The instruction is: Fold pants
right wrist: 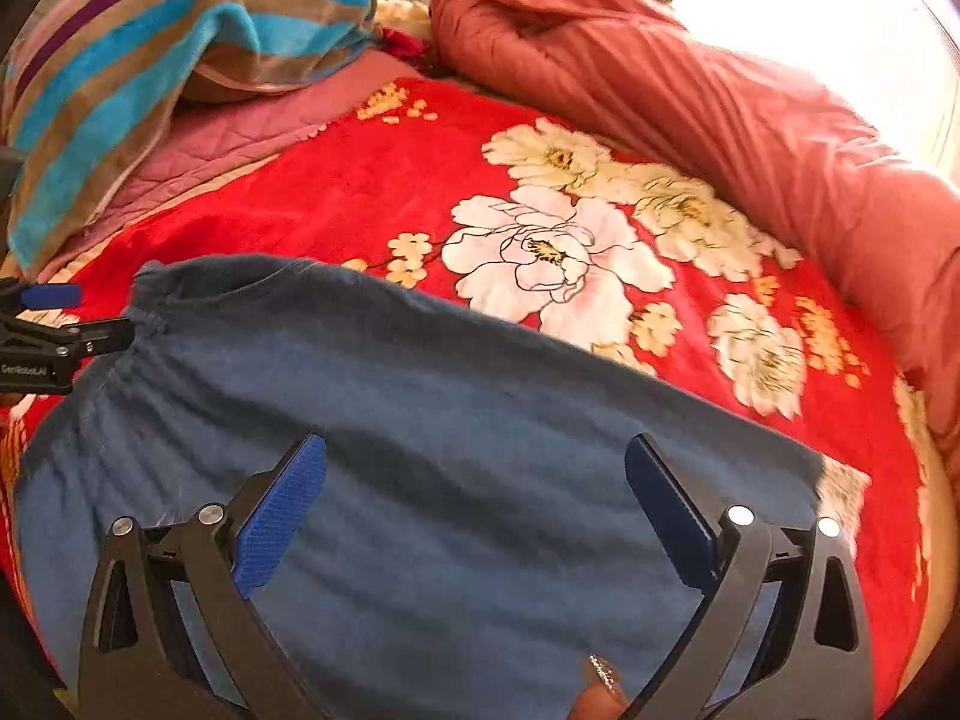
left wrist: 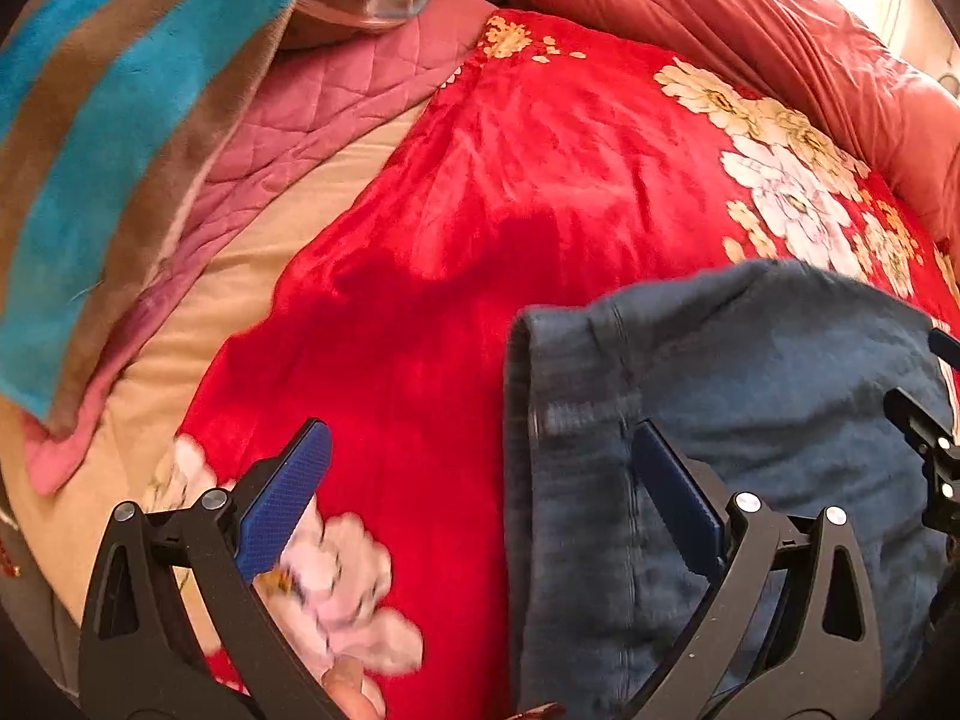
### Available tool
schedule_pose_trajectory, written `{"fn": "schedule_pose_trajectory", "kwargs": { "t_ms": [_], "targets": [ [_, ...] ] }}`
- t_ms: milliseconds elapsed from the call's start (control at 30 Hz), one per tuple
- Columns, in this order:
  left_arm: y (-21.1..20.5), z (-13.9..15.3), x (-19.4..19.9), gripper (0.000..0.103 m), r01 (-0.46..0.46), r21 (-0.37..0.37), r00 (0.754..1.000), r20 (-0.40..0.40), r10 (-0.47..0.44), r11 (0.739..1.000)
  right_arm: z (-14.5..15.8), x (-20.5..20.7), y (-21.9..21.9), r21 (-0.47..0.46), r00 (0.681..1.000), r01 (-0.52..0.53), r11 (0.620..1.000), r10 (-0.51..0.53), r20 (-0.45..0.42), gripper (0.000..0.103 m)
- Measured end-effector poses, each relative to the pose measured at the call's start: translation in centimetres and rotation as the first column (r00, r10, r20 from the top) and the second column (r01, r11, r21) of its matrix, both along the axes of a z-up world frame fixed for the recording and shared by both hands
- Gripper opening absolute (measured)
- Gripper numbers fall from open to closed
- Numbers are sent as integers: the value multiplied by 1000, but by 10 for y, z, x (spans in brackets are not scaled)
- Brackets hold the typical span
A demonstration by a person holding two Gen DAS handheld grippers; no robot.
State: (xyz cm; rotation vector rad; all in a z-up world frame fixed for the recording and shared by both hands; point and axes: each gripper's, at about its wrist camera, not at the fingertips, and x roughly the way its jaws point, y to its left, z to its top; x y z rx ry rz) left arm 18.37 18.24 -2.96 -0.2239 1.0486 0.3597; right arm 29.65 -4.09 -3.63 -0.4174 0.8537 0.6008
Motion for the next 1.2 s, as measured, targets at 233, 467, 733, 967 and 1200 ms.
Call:
{"fn": "schedule_pose_trajectory", "kwargs": {
  "t_ms": [233, 467, 733, 967, 1200],
  "targets": [
    [9, -5, 23, 92, 53, -67, 996, 71, -48, 996, -12, 34, 29, -61, 997, -70, 996, 71, 13, 99],
    [-10, -11, 32, 29, 146, -13, 986, 84, -145, 989, -24, 47, 53, -141, 979, -200, 970, 202, -2, 99],
    [-29, 26, -5, 26, 190, 73, 952, 229, -202, 979, -24, 30, 53, -27, 950, -308, 951, 307, -53, 27],
    [-39, 31, -28, 26, 206, 113, 942, 247, -229, 972, 8, -17, 9, 143, 962, -272, 952, 274, 5, 11],
    [-51, 47, -76, 26, 239, 122, 914, 308, -265, 963, 48, -106, -39, 319, 949, -308, 896, 313, 37, 7]
  ]
}}
